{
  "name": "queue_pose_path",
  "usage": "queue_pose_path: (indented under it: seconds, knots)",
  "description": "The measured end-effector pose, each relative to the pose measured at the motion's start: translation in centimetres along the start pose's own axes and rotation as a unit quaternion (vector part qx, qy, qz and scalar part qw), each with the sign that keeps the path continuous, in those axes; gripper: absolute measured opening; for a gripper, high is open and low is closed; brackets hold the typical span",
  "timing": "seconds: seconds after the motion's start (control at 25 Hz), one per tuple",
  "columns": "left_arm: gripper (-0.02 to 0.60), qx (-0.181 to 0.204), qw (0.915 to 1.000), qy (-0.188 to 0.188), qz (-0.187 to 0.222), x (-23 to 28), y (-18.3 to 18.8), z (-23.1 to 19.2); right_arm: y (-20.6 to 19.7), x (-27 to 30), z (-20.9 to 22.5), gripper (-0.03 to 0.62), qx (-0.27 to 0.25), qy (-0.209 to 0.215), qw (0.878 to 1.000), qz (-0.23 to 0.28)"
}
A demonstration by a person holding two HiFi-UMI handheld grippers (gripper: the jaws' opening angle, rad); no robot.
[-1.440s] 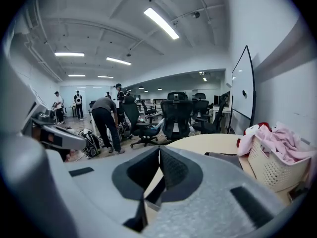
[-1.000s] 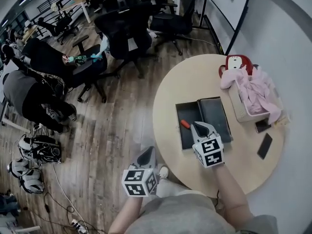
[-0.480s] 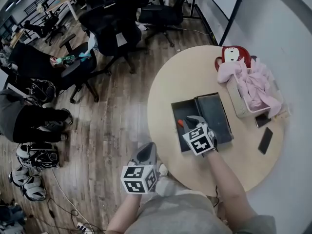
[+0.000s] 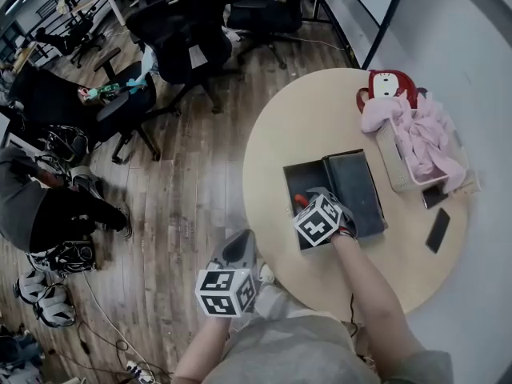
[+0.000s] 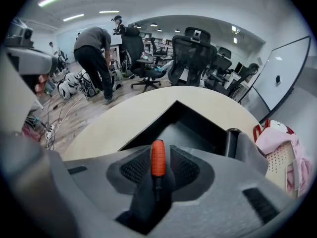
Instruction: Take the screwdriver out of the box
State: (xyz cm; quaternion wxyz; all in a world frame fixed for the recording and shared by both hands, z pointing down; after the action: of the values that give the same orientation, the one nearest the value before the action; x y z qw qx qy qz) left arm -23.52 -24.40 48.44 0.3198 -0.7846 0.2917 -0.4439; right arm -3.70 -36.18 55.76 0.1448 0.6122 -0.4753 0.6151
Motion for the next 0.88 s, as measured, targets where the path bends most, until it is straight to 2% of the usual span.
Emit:
queue_pose_path:
  seconds: [0.2, 0.4, 0.6, 0.88]
  knots:
    - [0.003, 0.0, 1.0, -0.001, -0.003, 0.2, 0.0, 0.0, 0.6, 1.4, -0.2, 0.095, -0.064, 0.012, 0.996, -0.058]
    - [0.005, -0.001, 1.0, 0.003, -0.005, 0.3, -0.1, -0.3, 1.2, 2.8, -0.9, 0.1, -0.107, 0.046, 0.989, -0.095]
    - [0.004, -0.003, 1.0, 0.008, -0.004, 0.2, -0.3, -0.4, 1.4, 3.3, -0.8, 0.098, -0.12, 0.072, 0.983, -0.116]
    - [0.003, -0.001, 1.0, 0.006, 0.0, -0.3, -0.3, 0.1, 1.3, 2.8, -0.9, 0.094, -0.101, 0.055, 0.989, -0.097]
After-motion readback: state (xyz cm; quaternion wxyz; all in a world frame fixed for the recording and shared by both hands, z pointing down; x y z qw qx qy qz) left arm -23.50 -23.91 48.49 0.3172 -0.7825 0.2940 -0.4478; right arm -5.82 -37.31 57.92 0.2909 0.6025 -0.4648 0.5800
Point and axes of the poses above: the fingertips, and each gripper's own axes: x forward along the fingers, z to its right, y out of its top, the point moved 10 cm from there along -x, backward along the fingers, and after that the axes turned 2 degrees about -x, right-handed, at the moved point
